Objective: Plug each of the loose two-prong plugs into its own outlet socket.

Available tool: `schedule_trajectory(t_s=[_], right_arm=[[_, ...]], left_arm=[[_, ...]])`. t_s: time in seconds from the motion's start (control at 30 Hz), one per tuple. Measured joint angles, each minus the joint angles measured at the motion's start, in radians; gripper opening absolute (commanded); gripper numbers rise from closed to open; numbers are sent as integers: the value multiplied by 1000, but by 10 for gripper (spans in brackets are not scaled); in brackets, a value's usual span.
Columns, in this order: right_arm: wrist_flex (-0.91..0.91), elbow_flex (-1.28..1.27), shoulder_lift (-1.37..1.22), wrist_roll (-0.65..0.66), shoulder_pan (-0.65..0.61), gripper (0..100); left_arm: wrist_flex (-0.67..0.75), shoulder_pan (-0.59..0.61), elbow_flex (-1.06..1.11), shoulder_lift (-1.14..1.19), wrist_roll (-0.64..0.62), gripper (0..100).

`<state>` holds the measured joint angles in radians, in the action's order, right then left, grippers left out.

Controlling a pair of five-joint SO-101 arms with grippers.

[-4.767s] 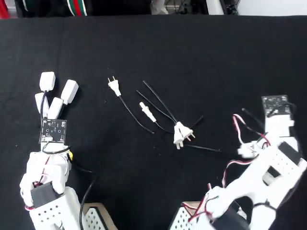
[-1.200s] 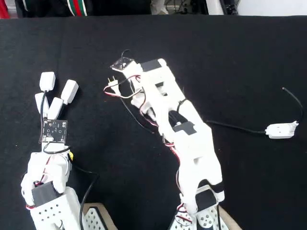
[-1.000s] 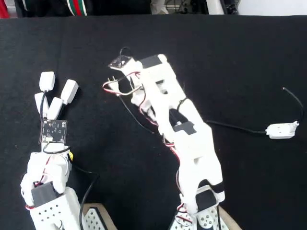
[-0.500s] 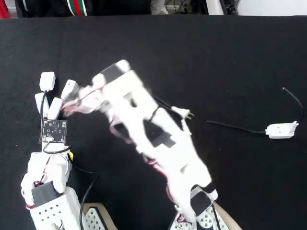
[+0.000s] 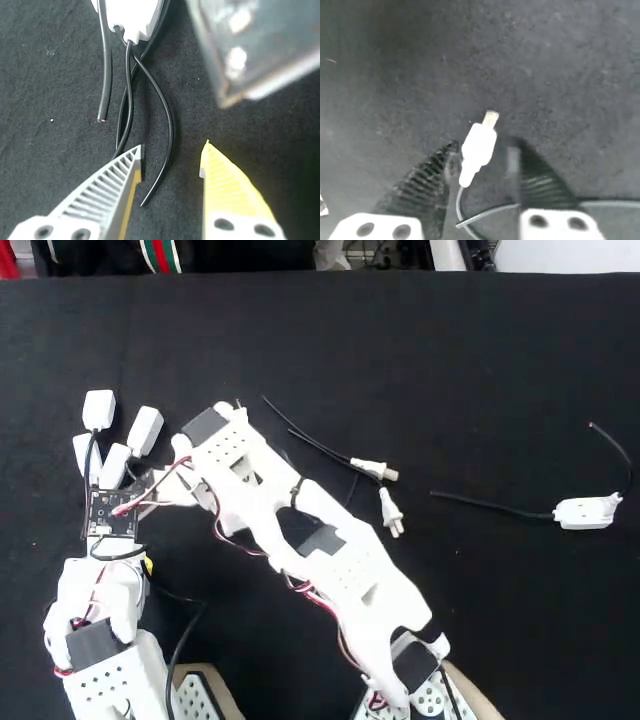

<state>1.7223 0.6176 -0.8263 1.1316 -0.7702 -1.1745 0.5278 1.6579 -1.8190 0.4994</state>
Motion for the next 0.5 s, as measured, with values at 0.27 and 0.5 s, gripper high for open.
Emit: schedule_trajectory(t_s=[0.27,0.5], right_arm=[[3,-11,175,-106,75,306],[5,-235,400,-278,189,41]], left_arm=[[0,0,0,0,2,191],[0,0,0,0,2,191]])
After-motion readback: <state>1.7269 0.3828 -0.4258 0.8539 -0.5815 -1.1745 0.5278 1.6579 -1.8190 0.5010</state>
